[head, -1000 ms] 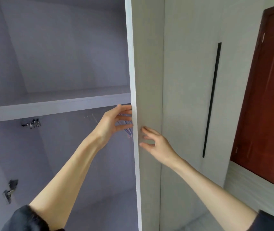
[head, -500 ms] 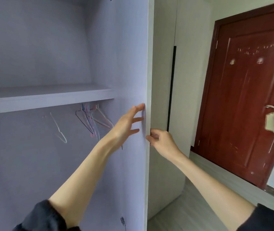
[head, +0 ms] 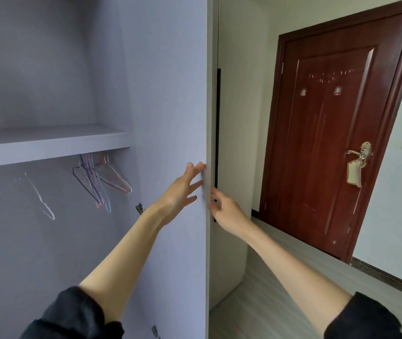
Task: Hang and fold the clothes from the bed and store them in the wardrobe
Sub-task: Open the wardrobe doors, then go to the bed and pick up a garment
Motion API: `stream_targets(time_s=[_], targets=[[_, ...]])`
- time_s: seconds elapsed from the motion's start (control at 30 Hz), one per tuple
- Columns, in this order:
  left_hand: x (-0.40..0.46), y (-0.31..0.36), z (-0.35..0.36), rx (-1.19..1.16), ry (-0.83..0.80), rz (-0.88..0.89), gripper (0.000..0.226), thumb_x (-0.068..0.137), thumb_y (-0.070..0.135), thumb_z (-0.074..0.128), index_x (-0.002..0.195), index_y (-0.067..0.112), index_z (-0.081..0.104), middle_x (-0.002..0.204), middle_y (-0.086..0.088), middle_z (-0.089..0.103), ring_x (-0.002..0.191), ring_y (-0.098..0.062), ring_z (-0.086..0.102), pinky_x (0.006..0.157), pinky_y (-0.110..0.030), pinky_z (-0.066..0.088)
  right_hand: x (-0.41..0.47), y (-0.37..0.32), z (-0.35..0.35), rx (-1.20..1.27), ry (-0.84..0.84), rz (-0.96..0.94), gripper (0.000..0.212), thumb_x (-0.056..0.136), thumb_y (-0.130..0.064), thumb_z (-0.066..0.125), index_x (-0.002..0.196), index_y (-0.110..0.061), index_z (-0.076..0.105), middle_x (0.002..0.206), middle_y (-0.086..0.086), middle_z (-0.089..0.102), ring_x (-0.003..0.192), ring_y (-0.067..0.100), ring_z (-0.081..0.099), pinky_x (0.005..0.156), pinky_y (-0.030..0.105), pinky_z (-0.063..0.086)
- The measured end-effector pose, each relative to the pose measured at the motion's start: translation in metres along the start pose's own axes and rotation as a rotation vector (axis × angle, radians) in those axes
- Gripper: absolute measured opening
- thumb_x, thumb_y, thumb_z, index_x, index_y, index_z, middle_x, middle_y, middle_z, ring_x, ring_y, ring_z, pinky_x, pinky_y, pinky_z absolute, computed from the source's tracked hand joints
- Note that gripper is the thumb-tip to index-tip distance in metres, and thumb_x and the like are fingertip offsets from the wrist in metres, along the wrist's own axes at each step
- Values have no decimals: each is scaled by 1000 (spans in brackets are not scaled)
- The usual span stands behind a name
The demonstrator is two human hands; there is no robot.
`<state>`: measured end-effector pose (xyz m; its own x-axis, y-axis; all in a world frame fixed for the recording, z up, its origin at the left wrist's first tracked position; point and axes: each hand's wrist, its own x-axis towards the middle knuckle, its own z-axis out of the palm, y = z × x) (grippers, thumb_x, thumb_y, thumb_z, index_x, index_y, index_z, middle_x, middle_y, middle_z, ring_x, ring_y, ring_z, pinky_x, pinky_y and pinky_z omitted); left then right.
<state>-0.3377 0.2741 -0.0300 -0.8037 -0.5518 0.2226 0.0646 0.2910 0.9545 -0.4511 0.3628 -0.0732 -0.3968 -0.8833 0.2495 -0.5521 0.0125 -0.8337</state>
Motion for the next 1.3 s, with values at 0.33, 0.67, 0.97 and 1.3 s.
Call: stream_targets(time_s=[0.33, 0.67, 0.97, 1.3], targets=[[16, -2, 10, 67, -53, -29, 56, 98, 56, 12, 147, 32, 26, 152, 16, 24, 138, -11, 30, 108, -35, 27, 1, 13, -3, -71, -38, 109, 60, 101, -18, 37, 151, -28, 5, 156, -5, 19, 142, 17, 25, 116, 33, 23], [-20, -58, 16, 61, -119, 6, 24, 99, 32, 44, 122, 31, 51, 127, 5, 56, 117, -12, 52, 100, -33, 44, -64, 48, 16, -158, 204, 303, 48, 100, -16, 40, 146, -20, 29, 143, 1, 45, 128, 16, 44, 101, 22, 33], [-82, -88, 116, 24, -478, 21, 21, 99, 14, 45, 114, 21, 57, 109, 2, 63, 102, -12, 58, 89, -27, 48, -214, 62, 11, -31, 491, 562, 36, 97, -1, 38, 132, -4, 47, 117, 18, 64, 106, 30, 61, 81, 23, 46], [-202, -67, 332, 37, -1072, 70, 24, 98, 7, 43, 102, 23, 60, 95, 9, 63, 93, -10, 59, 83, -26, 48, -465, 59, -23, 57, 964, 874, 29, 99, -7, 40, 125, -4, 53, 107, 20, 67, 80, 18, 57, 64, 10, 43]])
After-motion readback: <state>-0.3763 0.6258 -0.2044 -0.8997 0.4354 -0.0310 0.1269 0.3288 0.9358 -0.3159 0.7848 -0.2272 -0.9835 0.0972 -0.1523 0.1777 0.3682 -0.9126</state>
